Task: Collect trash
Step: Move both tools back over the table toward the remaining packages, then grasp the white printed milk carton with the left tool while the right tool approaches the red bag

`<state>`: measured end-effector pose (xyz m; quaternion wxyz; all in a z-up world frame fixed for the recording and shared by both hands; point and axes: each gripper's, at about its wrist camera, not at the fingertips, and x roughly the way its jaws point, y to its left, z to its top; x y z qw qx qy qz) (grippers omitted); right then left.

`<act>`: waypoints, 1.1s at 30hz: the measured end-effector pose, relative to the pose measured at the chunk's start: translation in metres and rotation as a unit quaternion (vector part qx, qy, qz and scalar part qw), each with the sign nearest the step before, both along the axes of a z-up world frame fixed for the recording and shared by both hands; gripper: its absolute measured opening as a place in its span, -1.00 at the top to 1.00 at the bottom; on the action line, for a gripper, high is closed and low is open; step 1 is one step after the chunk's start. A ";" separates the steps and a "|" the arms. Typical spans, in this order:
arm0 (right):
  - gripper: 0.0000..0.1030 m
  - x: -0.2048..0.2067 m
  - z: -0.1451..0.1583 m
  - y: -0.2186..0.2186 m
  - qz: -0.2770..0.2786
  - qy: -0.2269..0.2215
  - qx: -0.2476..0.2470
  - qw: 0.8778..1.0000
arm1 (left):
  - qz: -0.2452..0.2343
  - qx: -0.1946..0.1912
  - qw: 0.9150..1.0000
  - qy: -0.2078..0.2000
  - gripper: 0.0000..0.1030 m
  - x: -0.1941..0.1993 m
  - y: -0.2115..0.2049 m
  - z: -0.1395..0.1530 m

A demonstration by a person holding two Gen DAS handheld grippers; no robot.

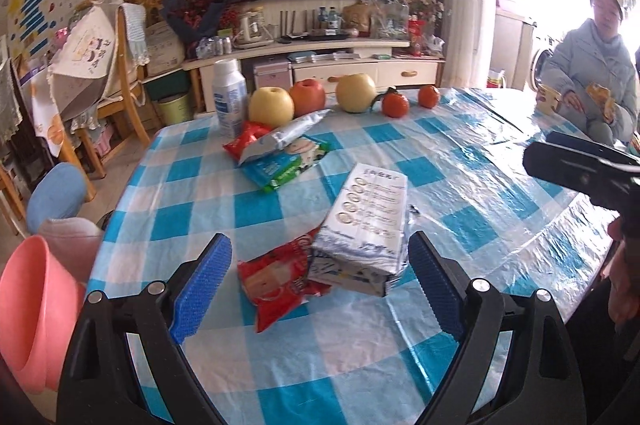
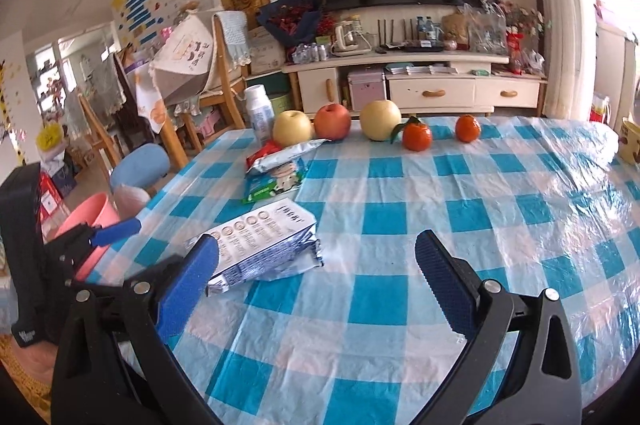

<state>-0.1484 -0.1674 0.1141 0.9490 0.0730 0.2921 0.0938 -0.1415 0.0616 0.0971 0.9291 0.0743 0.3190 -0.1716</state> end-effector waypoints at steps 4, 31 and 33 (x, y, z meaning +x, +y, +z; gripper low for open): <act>-0.92 0.009 -0.003 -0.020 -0.019 0.011 0.021 1.000 | -0.015 0.002 1.000 0.010 -0.73 0.003 -0.014 -0.003; -0.57 0.058 -0.042 -0.054 0.017 0.110 0.139 0.984 | -0.036 0.091 0.994 0.045 -0.41 0.062 -0.064 -0.036; -0.46 0.060 -0.046 -0.049 0.021 0.119 0.133 0.984 | -0.032 0.084 0.995 0.044 -0.28 0.062 -0.063 -0.037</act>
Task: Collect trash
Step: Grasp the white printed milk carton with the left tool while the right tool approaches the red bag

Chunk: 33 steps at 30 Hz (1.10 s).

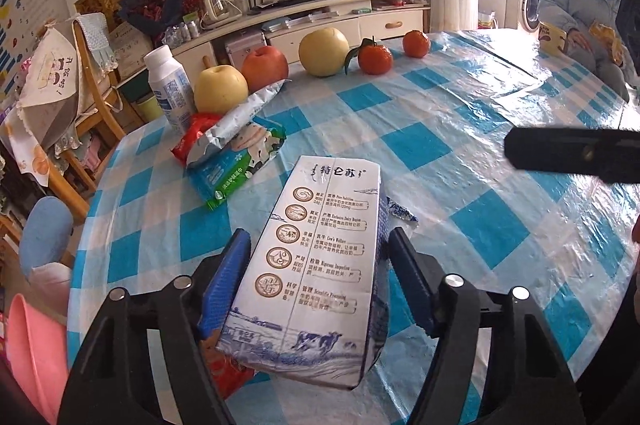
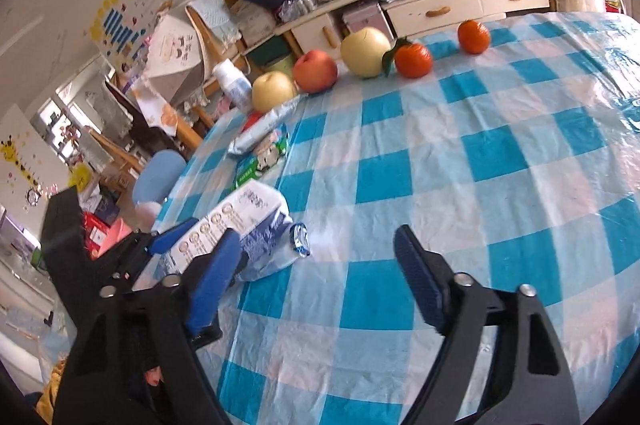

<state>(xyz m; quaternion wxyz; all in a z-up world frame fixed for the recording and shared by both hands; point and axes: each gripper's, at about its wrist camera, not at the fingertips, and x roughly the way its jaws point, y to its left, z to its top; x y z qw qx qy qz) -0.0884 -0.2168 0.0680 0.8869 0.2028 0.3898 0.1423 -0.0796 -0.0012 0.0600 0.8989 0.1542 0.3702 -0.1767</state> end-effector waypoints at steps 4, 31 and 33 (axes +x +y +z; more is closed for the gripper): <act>-0.27 0.004 -0.008 0.009 0.012 0.015 -0.007 1.000 | 0.011 -0.036 0.999 0.008 -0.14 0.003 0.010 0.003; -0.60 0.011 -0.035 0.099 0.105 0.014 -0.054 0.993 | 0.144 -0.184 0.972 -0.022 -0.13 0.019 0.147 0.038; -0.52 0.008 -0.033 0.107 0.115 0.000 -0.039 0.993 | 0.148 -0.191 0.970 -0.020 -0.13 0.021 0.154 0.037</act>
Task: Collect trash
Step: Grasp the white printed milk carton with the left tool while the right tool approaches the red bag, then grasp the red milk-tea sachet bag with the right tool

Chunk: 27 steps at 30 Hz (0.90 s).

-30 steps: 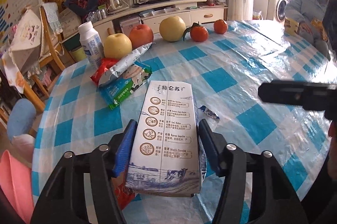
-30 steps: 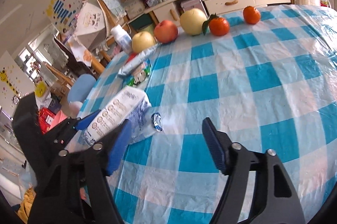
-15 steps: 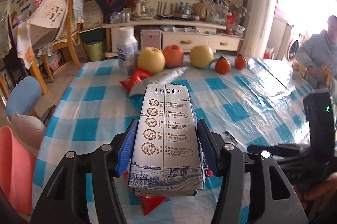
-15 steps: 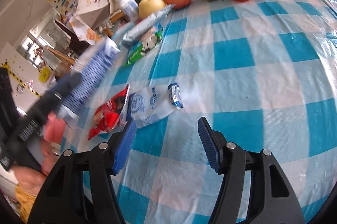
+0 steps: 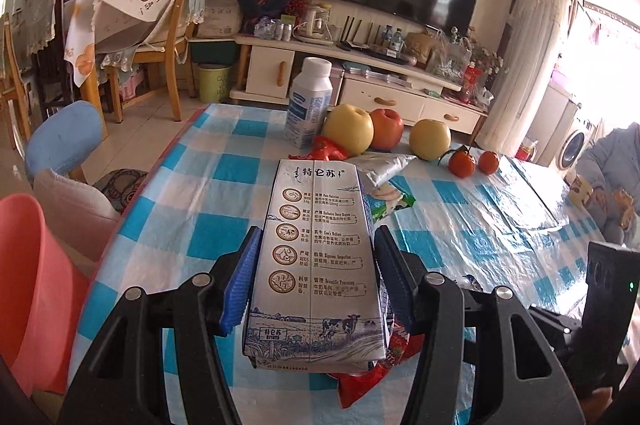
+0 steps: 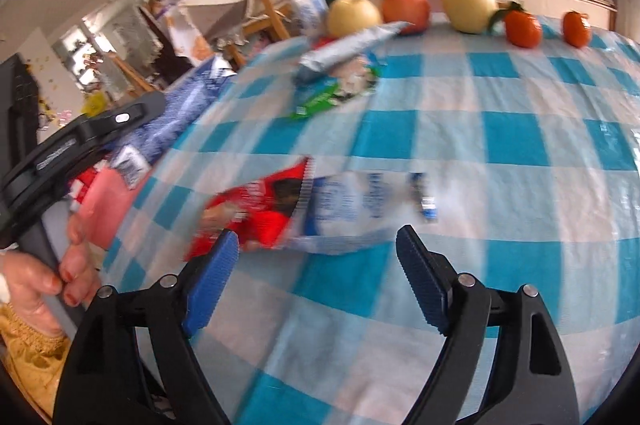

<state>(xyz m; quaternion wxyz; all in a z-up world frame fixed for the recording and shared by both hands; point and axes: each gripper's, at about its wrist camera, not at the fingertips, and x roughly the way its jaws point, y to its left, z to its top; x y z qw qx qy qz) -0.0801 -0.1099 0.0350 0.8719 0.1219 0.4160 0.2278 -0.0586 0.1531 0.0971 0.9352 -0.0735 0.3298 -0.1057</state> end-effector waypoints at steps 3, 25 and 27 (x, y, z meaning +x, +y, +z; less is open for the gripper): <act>-0.37 -0.003 0.003 0.014 0.013 -0.018 0.001 1.000 | 0.004 -0.011 1.000 0.001 -0.13 0.001 0.009 -0.001; -0.45 0.027 -0.009 0.084 0.028 0.012 -0.018 0.999 | 0.034 -0.058 0.998 0.015 -0.13 -0.002 0.053 -0.008; -0.45 0.037 -0.007 0.091 0.023 0.016 -0.020 0.999 | 0.036 -0.066 0.997 0.017 -0.13 -0.002 0.058 -0.008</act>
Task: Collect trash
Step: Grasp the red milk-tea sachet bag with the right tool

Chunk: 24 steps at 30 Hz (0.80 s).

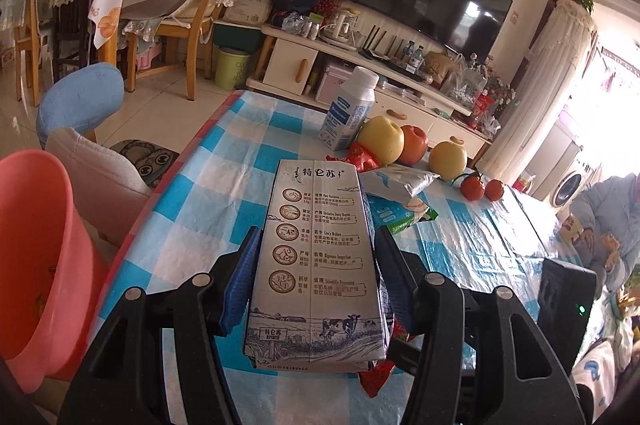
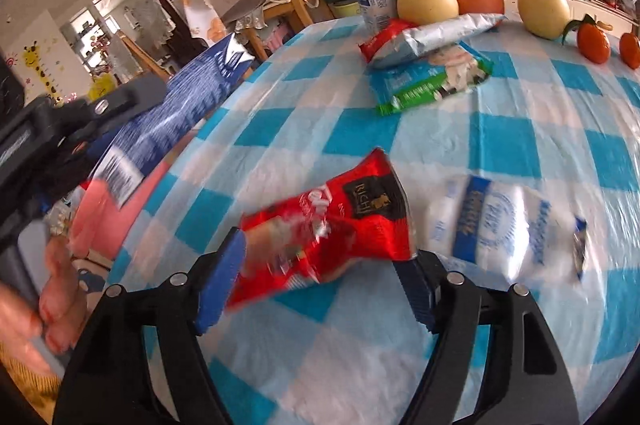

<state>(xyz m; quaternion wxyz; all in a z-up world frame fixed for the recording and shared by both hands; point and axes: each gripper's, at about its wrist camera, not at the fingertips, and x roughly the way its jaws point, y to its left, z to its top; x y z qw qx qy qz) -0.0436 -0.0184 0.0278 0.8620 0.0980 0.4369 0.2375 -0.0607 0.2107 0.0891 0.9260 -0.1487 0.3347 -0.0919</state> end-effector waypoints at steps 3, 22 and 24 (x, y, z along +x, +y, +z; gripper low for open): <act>-0.46 0.018 0.000 0.012 -0.005 0.011 0.009 1.000 | 0.008 -0.002 1.000 -0.001 -0.13 -0.001 0.007 0.001; -0.54 0.015 -0.003 0.068 -0.012 -0.049 -0.109 0.993 | 0.032 -0.025 0.999 0.000 -0.13 -0.003 0.034 0.002; -0.42 0.019 -0.005 0.071 -0.014 -0.042 -0.114 0.992 | 0.035 -0.028 0.999 0.001 -0.13 -0.004 0.037 0.001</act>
